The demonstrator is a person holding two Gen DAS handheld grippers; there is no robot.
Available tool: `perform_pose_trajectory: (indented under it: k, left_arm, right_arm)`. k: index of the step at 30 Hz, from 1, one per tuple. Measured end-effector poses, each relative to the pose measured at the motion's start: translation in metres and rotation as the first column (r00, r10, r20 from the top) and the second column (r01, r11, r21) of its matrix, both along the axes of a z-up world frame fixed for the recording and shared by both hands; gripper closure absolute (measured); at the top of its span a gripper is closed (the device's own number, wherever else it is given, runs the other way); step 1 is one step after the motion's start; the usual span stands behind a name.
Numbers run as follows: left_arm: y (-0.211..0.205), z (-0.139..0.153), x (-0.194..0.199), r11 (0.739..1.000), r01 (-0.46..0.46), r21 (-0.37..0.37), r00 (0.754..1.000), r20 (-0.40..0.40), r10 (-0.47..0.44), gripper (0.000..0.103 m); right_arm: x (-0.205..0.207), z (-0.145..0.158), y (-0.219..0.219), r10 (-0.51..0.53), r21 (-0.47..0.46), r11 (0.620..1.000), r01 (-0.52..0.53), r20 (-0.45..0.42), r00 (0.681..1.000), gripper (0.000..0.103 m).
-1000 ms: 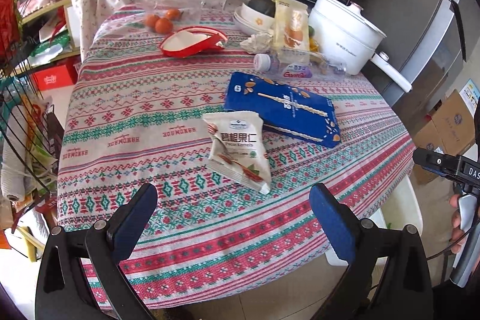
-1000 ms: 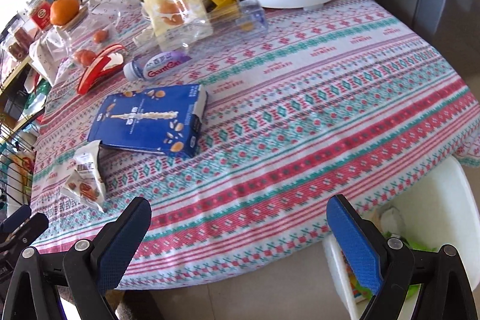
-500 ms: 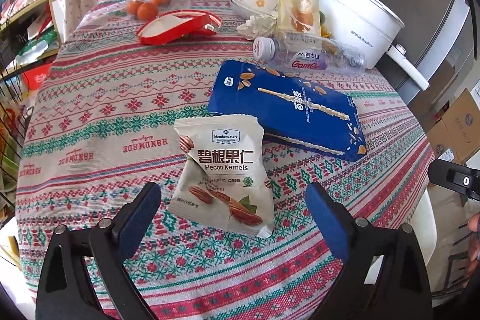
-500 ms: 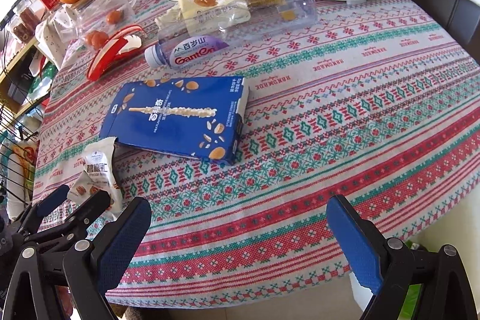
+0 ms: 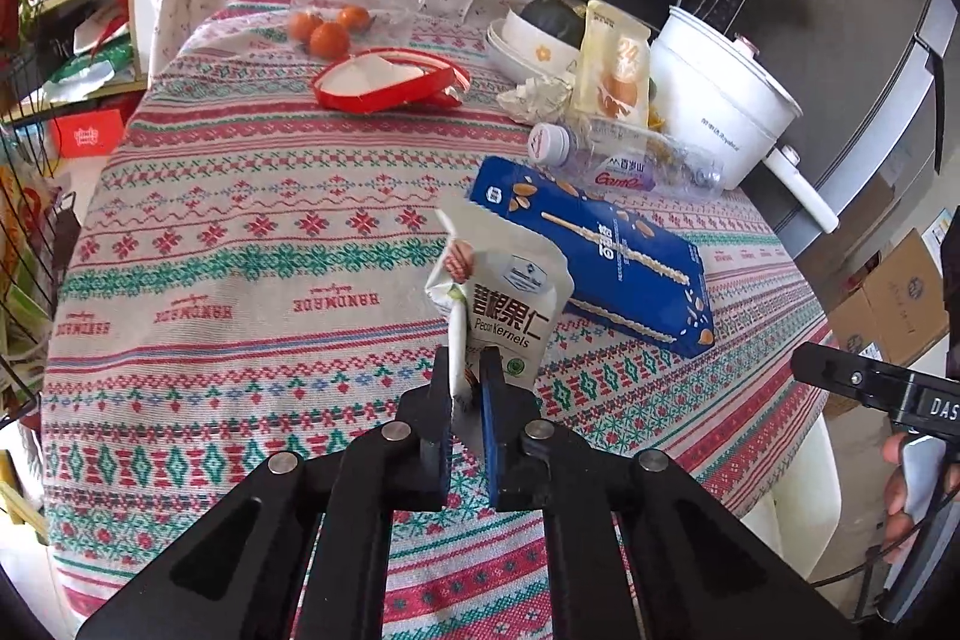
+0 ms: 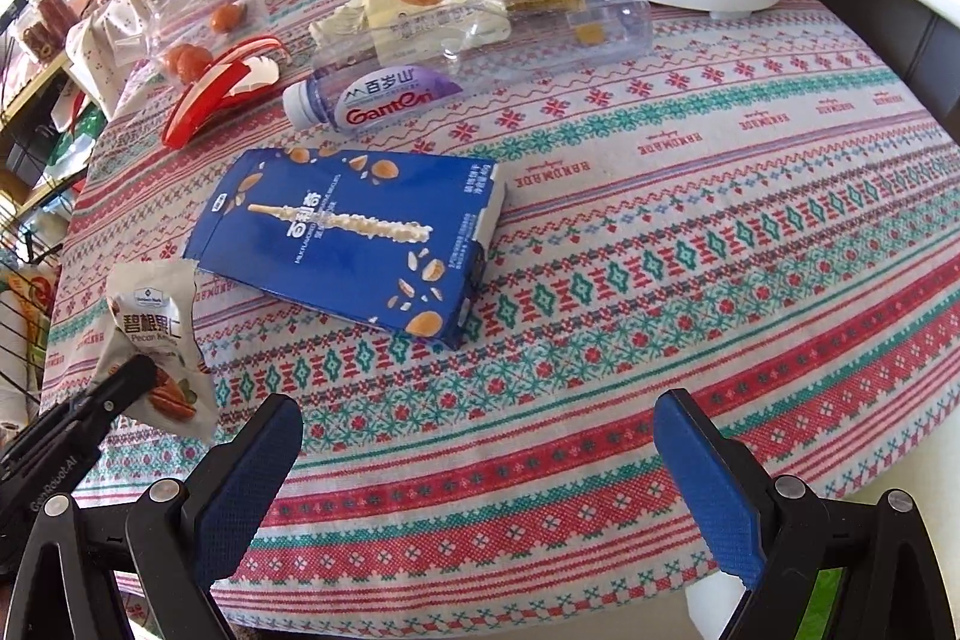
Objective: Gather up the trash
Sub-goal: 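Grasp the white pecan kernels bag with the left tool, then grasp the blue biscuit box with the right tool and lift it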
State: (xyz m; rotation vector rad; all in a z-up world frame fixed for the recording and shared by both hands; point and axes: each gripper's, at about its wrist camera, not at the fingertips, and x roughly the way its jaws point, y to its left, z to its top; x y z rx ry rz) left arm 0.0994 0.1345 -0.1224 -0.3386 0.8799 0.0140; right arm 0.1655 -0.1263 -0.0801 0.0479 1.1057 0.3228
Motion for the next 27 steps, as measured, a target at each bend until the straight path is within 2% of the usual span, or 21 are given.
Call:
perform_pose_trajectory:
  k: [2,3,5,8,12,16,19,24,27]
  left_arm:
    - [0.01,0.009,-0.01,1.0,-0.023,-0.012,1.0,0.012,0.023,0.098]
    - [0.015,0.012,-0.014,0.999,-0.032,-0.023,0.999,0.015,0.032,0.098]
    - [0.022,0.016,-0.02,0.999,-0.041,-0.036,0.999,0.022,0.042,0.099]
    - [0.029,0.02,-0.024,0.997,-0.046,-0.067,0.998,0.028,0.048,0.099]
    - [0.03,0.029,-0.029,0.989,-0.033,-0.143,0.998,0.039,0.039,0.099]
    - [0.027,0.039,-0.028,0.989,-0.018,-0.144,0.998,0.054,0.026,0.099]
    - [0.031,0.038,-0.022,0.987,-0.029,-0.156,0.998,0.048,0.036,0.099]
    - [0.041,0.025,-0.008,0.978,-0.062,-0.201,0.998,0.012,0.066,0.099]
    - [0.042,0.02,-0.003,0.977,-0.07,-0.202,0.997,0.011,0.074,0.099]
  right_arm:
    - [0.004,0.001,0.015,0.106,-0.005,0.994,-0.106,0.028,0.994,0.006]
    - [0.004,0.003,0.025,0.191,-0.028,0.981,-0.19,0.053,0.98,0.006]
    - [0.003,0.005,0.044,0.355,-0.119,0.932,-0.343,0.1,0.93,0.001]
    - [0.009,0.002,0.062,0.488,-0.201,0.862,-0.464,0.091,0.868,0.0]
    - [0.029,-0.007,0.079,0.591,-0.215,0.793,-0.569,0.047,0.805,0.0]
    - [0.046,-0.021,0.095,0.708,-0.26,0.677,-0.689,-0.024,0.706,0.0]
    - [0.062,-0.031,0.104,0.755,-0.278,0.606,-0.745,-0.093,0.649,0.0]
    - [0.084,-0.051,0.119,0.788,-0.302,0.529,-0.793,-0.173,0.591,0.0]
    - [0.095,-0.064,0.124,0.79,-0.297,0.518,-0.802,-0.194,0.582,0.0]
